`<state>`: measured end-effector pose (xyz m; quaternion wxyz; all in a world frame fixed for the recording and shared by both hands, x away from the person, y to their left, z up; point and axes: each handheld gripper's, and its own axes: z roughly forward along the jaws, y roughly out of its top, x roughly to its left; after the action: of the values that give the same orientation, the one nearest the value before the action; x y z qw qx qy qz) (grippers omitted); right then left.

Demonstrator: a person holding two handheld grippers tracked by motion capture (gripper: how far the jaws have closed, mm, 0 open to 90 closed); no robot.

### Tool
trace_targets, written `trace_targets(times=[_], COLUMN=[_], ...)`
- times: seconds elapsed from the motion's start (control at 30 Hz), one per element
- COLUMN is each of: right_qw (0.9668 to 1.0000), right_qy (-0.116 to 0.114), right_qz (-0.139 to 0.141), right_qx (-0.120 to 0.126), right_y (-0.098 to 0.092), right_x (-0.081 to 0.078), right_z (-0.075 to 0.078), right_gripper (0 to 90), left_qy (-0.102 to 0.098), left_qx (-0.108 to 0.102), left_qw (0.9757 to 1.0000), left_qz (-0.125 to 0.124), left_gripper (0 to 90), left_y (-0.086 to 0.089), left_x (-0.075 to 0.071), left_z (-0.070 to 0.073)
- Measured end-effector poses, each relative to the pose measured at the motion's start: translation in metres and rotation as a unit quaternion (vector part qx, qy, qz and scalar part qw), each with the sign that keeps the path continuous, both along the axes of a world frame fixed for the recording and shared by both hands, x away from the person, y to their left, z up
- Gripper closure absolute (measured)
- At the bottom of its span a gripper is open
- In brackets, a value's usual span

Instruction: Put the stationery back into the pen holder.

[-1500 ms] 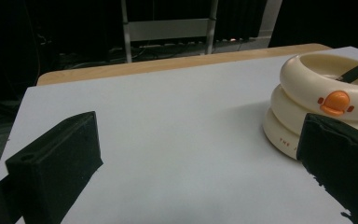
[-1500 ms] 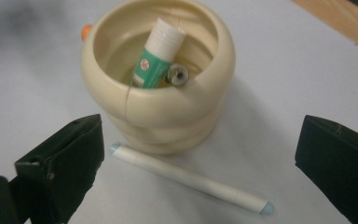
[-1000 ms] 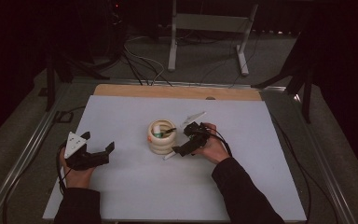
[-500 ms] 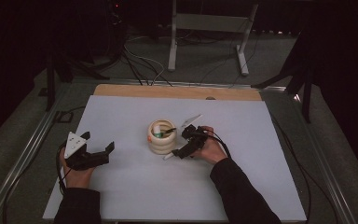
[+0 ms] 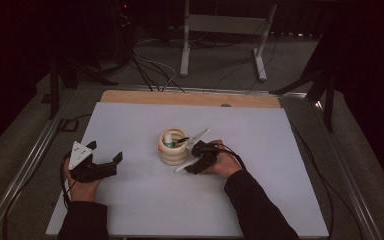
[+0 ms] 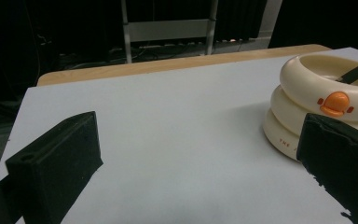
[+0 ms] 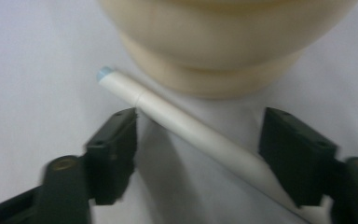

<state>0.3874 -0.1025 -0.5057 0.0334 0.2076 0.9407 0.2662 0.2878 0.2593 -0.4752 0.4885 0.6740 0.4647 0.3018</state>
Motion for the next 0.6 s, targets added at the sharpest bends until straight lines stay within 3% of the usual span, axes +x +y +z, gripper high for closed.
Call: trace_targets(times=[0.03,0.13,0.23,0.6], right_qw=[1.0000,0.9996,0.9992,0.9979], right_qy=[0.000,-0.003,-0.006,-0.013], right_qz=[0.000,0.028,0.040,0.063], right_qx=[0.000,0.001,0.005,0.004], right_y=[0.000,-0.004,-0.005,0.003], right_x=[0.000,-0.006,-0.010,-0.012], right_z=[0.000,0.002,0.001,0.001], right_gripper=[41.9,55.9,59.6,60.3], left_qy=[0.000,0.000,0.001,0.002], left_qx=[0.000,0.002,0.003,0.004], left_qw=[1.0000,1.0000,1.0000,1.0000], left_qz=[0.000,-0.001,-0.002,-0.002], left_gripper=[0.1,0.1,0.1,0.1], left_y=[0.000,-0.001,-0.002,-0.002], left_x=[0.000,0.000,0.000,0.001], left_z=[0.000,0.000,0.000,-0.001])
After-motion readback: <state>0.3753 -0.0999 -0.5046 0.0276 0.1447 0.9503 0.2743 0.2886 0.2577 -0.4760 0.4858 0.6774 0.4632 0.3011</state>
